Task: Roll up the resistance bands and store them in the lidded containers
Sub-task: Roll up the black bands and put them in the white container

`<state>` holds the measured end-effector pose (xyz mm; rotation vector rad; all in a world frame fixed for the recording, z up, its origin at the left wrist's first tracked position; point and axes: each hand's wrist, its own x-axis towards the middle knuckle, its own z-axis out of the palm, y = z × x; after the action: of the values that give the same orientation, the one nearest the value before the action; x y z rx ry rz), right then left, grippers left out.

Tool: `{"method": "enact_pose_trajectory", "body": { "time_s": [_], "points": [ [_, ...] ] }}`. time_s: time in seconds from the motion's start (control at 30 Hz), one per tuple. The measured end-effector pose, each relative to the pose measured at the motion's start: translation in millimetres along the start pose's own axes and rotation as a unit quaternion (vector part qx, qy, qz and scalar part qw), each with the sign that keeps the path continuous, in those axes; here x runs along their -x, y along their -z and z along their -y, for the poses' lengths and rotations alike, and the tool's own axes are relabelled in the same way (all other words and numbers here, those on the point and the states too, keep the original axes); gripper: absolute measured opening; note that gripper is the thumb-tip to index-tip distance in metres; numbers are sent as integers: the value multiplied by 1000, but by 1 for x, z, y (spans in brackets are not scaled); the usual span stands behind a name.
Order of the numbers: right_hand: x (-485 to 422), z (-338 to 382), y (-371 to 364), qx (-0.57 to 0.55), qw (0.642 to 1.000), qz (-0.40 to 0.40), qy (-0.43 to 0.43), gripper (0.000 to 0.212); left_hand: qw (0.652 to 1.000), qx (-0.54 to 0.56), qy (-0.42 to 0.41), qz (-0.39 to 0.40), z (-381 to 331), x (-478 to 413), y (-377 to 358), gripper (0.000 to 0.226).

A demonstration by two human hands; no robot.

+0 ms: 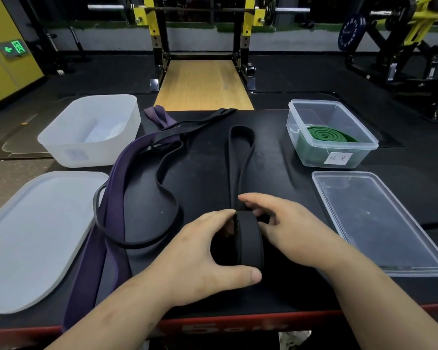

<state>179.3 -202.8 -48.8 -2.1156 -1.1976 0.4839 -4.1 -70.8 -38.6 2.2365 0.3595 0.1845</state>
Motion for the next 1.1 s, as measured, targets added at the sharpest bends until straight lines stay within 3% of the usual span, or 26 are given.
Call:
{"method": "enact_pose_trajectory", "body": {
  "time_s": [0.17,0.27,0.43,0.63,0.7,0.8,0.9,1.0,1.1],
  "points": [
    [3,0,0,34,999,-19,12,49,1000,-2,-3,-5,-3,3,-2,79],
    [6,3,-8,17,997,-8,70,53,1000,-14,-18,-10,1,3,-4,91],
    [9,1,-7,46,997,-24,48,53,999,-33,-25,-6,1,6,-5,100],
    [12,5,-10,-51,997,-13,52,55,998,-54,-30,1,-5,10,-3,89],
    [12,6,-12,-31,996,-13,77,52,998,-62,-33,-6,-4,10,-3,93],
    [11,5,-11,25,996,1,86,47,999,-39,-16,-1,-8,8,-1,82],
    [23,7,7,-14,998,47,39,64,1000,-29,-4,-9,-9,4,0,68],
    [41,13,26,-67,986,152,6,90,1000,-12,8,-13,-9,0,0,62],
    [46,24,26,-34,983,178,-3,107,1000,3,12,-7,-8,-1,3,62]
  ]
}}
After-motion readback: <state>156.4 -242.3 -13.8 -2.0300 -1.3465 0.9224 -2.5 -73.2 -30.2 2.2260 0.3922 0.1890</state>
